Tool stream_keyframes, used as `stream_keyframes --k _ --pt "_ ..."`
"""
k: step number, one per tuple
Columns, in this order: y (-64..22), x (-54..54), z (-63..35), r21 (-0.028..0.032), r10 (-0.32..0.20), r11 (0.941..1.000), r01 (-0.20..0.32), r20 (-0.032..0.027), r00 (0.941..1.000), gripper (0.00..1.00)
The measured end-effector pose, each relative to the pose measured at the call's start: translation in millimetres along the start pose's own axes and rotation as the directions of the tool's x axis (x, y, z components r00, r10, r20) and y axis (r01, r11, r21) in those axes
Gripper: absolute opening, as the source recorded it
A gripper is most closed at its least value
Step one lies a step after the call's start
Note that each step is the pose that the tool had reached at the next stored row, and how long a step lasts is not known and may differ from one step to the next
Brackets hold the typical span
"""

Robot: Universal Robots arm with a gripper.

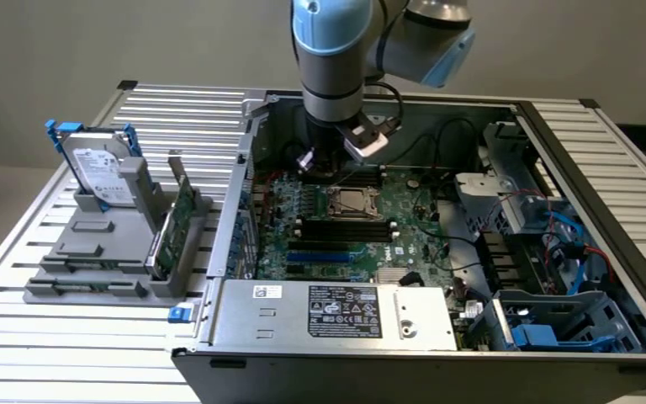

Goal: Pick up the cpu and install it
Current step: 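Install the first cpu locking lever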

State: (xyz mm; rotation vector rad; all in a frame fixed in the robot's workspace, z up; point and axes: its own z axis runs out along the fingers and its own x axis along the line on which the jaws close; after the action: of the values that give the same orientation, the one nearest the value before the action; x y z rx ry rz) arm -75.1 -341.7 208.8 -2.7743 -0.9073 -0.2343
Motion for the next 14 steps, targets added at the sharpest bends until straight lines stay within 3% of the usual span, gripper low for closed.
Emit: stream_keyframes --k 9,14 --pt "3.7 4.4 1.9 0.0005 -0.003 1.0000 0.003 0.0003 1.0000 0.11" --pt "4.9 3.8 7.2 0.0042 -0.003 1.0000 0.003 -0.0026 1.0000 0.11"
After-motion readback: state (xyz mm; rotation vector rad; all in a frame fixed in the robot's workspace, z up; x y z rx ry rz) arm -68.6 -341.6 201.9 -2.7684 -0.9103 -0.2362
